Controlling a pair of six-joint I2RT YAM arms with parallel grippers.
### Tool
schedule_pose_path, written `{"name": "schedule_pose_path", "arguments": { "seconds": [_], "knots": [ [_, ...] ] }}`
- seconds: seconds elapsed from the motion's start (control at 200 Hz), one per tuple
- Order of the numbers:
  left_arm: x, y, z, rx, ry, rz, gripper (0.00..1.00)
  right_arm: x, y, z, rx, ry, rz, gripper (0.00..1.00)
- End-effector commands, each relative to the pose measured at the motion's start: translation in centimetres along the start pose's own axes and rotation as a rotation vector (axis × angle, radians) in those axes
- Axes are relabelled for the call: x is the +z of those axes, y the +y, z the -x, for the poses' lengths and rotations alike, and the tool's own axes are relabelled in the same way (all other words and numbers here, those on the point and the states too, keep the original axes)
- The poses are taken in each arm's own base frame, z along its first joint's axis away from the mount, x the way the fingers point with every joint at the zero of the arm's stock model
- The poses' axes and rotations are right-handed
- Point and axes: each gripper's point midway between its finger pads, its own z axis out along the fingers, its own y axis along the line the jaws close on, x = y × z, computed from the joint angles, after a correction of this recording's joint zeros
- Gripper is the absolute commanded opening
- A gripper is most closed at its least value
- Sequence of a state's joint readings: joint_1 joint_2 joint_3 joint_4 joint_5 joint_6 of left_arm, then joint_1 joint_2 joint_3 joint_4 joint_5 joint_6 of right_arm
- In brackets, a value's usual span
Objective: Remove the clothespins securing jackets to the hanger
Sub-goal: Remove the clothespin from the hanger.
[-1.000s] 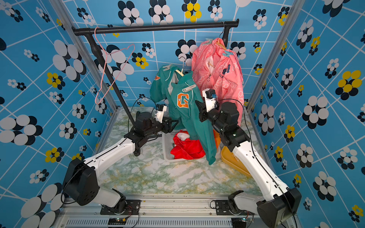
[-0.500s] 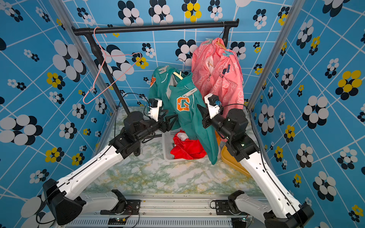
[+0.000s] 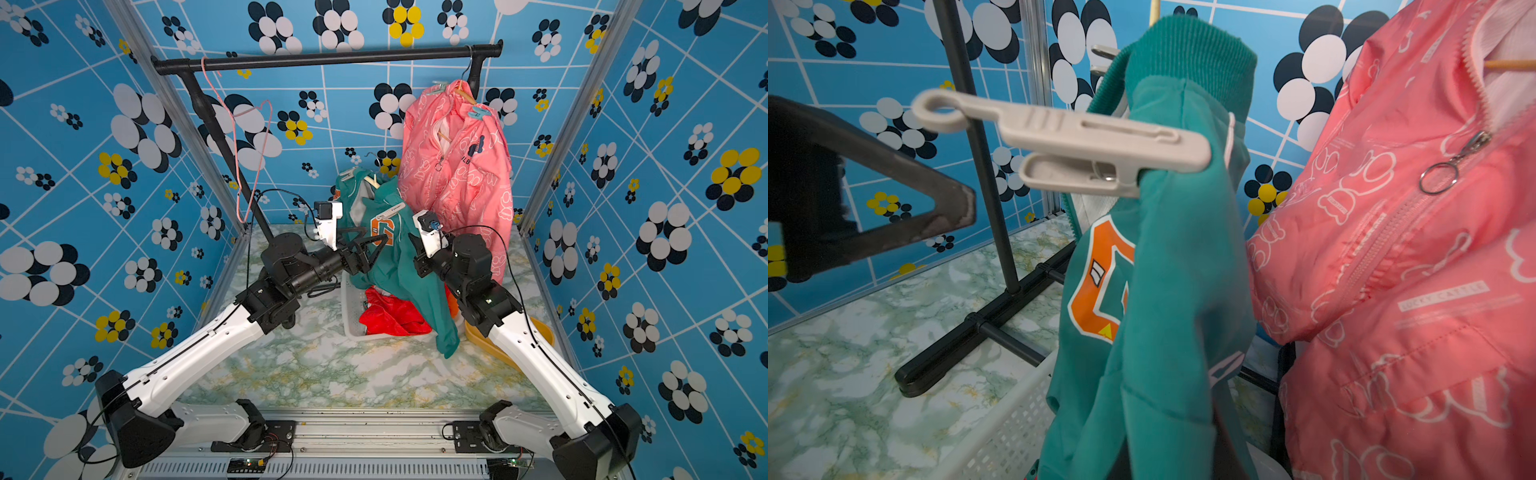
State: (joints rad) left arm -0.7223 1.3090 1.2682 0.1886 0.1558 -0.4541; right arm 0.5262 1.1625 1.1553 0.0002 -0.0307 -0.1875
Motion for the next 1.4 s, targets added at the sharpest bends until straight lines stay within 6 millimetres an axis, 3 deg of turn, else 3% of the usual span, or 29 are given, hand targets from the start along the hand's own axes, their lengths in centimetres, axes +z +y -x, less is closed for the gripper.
{"name": "schedule_pose_path", "arguments": {
  "seconds": [0.0, 0.125, 0.29, 0.545, 0.76, 0.889, 1.234, 1.394],
  "knots": [
    [0.6, -0.2, 2.7, 0.005, -0.092, 0.017, 0.91, -1.5, 0.2, 4.7, 0.002, -0.165, -0.021, 0.0],
    [1.4, -0.4, 2.9, -0.029, -0.114, -0.015, 0.91, -1.3, 2.0, 4.6, -0.039, -0.16, -0.004, 0.0],
    [0.9, 0.2, 3.9, -0.051, -0.173, 0.014, 0.88, -1.0, 2.7, 4.2, -0.064, -0.157, -0.016, 0.0],
    [-0.9, 2.3, 4.7, -0.178, -0.21, 0.018, 0.81, -1.4, 2.5, 4.2, -0.065, -0.172, -0.033, 0.0],
    [0.5, 3.4, 3.8, -0.363, -0.117, -0.078, 0.76, -1.4, 2.5, 4.3, -0.077, -0.183, -0.033, 0.0],
    [1.0, 3.0, 3.2, -0.425, -0.065, -0.126, 0.75, -1.1, 2.2, 4.2, -0.091, -0.176, -0.055, 0.0],
    [0.1, 1.9, 2.9, -0.52, -0.043, -0.203, 0.7, 0.3, 2.0, 3.6, -0.11, -0.15, -0.079, 0.0],
    [0.4, 2.2, 2.7, -0.599, -0.027, -0.24, 0.61, 0.5, 2.0, 3.7, -0.106, -0.159, -0.082, 0.0]
  ]
}}
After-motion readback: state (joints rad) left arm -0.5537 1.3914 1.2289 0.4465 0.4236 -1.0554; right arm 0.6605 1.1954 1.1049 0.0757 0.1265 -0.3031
